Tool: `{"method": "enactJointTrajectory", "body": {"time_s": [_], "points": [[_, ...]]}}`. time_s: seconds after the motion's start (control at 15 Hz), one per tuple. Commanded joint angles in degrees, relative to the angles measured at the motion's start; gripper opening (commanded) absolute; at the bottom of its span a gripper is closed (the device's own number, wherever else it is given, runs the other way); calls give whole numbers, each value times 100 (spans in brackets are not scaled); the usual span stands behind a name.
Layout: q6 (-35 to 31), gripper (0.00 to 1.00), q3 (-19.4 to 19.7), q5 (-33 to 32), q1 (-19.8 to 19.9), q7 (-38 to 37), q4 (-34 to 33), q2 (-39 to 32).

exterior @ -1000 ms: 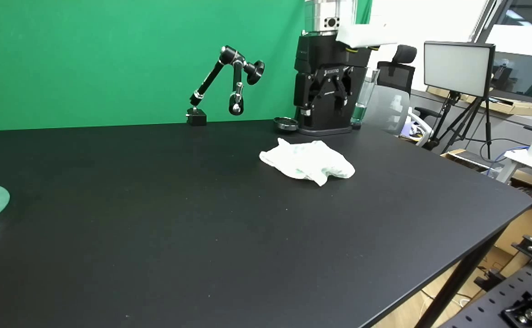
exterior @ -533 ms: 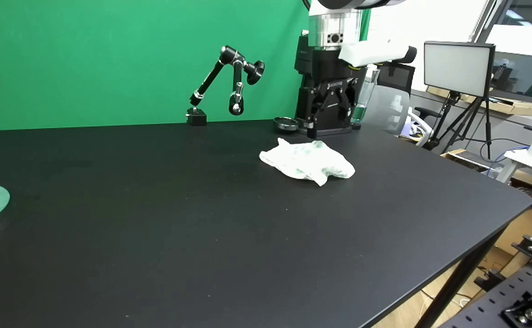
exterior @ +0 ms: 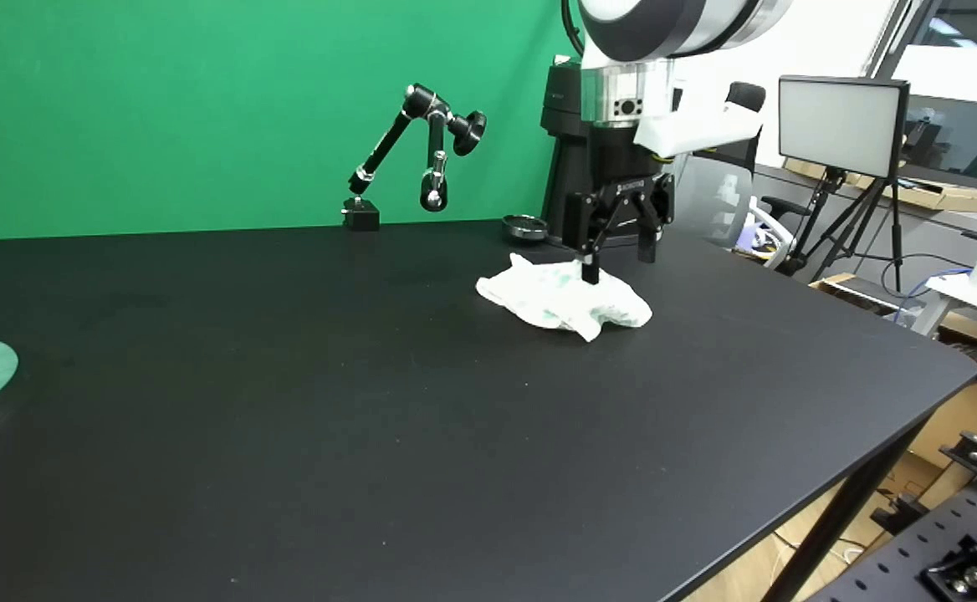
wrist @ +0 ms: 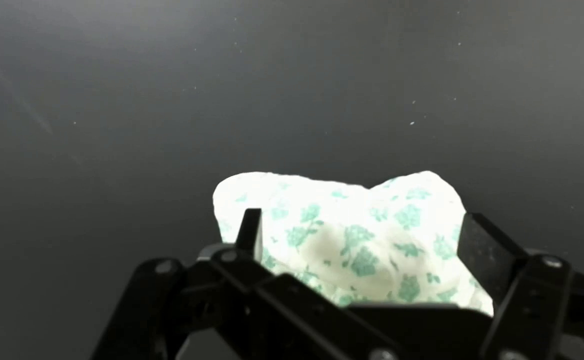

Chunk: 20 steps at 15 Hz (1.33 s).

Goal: Hang the cloth on the stand

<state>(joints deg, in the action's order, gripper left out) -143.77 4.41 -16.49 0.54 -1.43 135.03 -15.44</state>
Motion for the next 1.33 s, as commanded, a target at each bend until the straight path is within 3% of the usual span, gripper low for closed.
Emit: {"method": "enactJointTrajectory", "body": {"time_s": [0.0,0.13,0.2,0.4,0.8,1.0,1.27], "points": [[-86,100,-35,203,-14,-88,-101,-239],[-162,95,-46,279,-35,-87,-155,-342],[-231,74,-42,299,-50,-94,-172,-375],[-343,64,-38,357,-75,-85,-208,-411],[-347,19,-62,471,-96,-95,-284,-389],[108,2,-196,1113,-52,-241,-499,-449],[582,0,-238,1577,-130,-606,-782,-435]]}}
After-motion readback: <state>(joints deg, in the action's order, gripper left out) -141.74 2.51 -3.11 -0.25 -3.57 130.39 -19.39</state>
